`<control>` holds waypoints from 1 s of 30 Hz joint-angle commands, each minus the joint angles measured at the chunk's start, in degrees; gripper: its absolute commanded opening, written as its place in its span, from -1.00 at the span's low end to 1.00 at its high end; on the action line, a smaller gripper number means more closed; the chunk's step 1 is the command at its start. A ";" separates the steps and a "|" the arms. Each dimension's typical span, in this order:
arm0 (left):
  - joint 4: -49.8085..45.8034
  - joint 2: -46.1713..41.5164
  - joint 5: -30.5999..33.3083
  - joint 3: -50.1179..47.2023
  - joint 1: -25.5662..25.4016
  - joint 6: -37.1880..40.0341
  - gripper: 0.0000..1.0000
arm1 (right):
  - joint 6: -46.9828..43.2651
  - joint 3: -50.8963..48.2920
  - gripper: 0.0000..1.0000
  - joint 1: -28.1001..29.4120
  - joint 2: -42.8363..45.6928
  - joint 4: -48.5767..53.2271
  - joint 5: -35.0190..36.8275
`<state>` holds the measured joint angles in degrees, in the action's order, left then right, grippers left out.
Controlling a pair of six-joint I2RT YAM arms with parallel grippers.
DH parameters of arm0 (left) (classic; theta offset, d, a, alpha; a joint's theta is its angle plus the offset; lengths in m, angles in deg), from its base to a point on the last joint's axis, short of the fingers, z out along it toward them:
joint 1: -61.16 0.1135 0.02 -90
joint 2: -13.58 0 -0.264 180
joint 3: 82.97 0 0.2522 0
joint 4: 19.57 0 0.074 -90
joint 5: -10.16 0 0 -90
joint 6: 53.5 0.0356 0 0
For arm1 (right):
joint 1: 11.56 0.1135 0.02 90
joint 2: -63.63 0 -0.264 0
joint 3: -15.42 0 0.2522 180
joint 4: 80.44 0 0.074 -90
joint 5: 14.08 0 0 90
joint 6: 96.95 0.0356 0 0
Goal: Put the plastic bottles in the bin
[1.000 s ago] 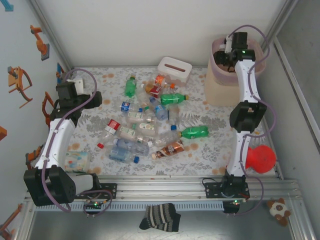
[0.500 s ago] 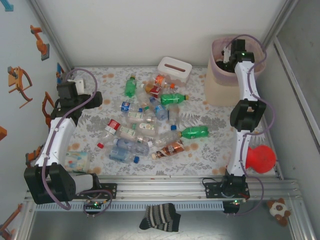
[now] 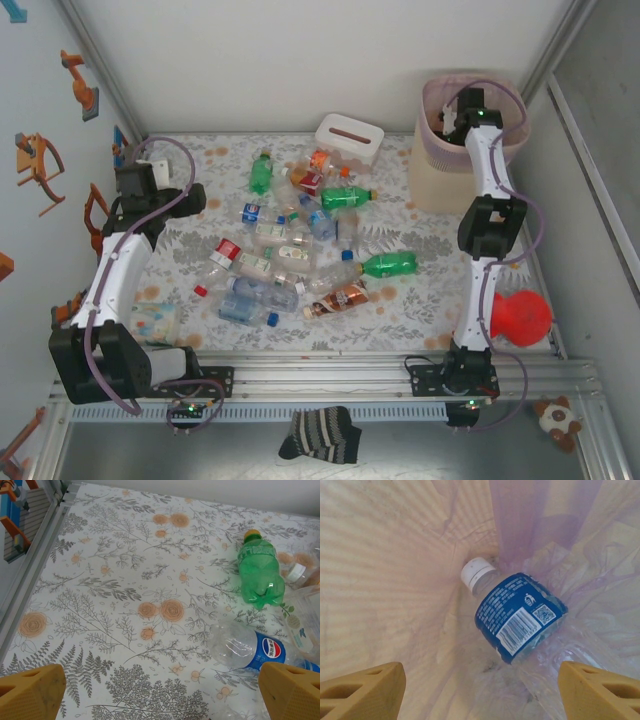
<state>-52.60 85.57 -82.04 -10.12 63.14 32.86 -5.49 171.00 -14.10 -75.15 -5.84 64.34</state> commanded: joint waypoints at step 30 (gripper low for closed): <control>2.59 -1.46 -8.14 -0.53 0.35 -2.38 1.00 | 5.75 -10.22 0.51 0.17 32.63 1.70 3.58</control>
<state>-51.88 85.44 -86.87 -10.14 63.14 31.79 -1.23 163.04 -14.10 -46.26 -5.58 68.19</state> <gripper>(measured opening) 0.998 0.755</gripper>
